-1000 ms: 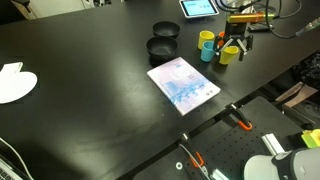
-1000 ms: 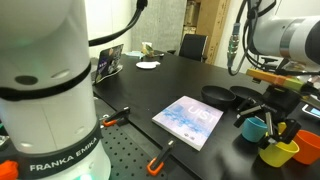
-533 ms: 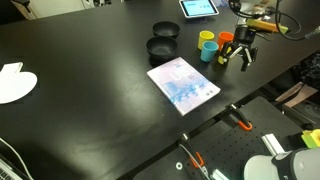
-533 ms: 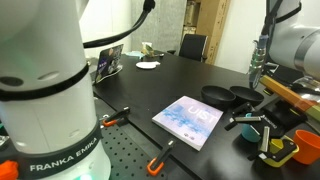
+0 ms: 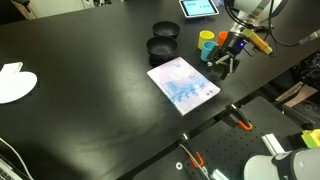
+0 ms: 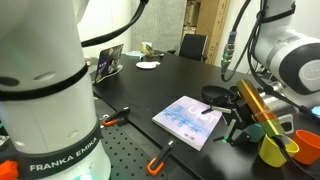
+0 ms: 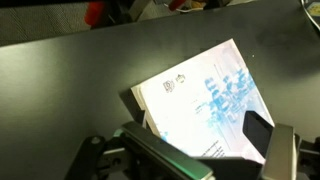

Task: Open the book

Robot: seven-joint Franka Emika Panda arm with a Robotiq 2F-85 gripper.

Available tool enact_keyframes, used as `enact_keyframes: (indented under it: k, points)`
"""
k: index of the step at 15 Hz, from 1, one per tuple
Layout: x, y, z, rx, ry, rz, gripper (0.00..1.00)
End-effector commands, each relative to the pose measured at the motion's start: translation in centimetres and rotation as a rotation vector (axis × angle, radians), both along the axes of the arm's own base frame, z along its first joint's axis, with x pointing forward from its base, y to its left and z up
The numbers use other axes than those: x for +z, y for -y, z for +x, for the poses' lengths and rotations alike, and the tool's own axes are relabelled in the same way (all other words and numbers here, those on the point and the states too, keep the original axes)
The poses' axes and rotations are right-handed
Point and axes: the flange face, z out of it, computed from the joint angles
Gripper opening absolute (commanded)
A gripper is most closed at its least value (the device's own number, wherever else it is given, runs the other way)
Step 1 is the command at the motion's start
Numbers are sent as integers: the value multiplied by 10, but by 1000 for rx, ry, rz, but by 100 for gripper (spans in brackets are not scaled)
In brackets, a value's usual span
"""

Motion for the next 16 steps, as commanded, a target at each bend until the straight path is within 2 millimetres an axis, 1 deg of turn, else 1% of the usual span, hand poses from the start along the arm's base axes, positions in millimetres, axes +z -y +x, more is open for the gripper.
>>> enact_keyframes:
  k: [1,3,6,12,16]
  points:
    - [-5,0,0,-21,185,23,100]
    - [-9,4,0,-22,274,-1,100]
    - [-16,6,-2,-23,349,-9,100]
    - [-28,-8,-17,3,359,25,100]
    - [-27,-14,-21,2,373,43,100]
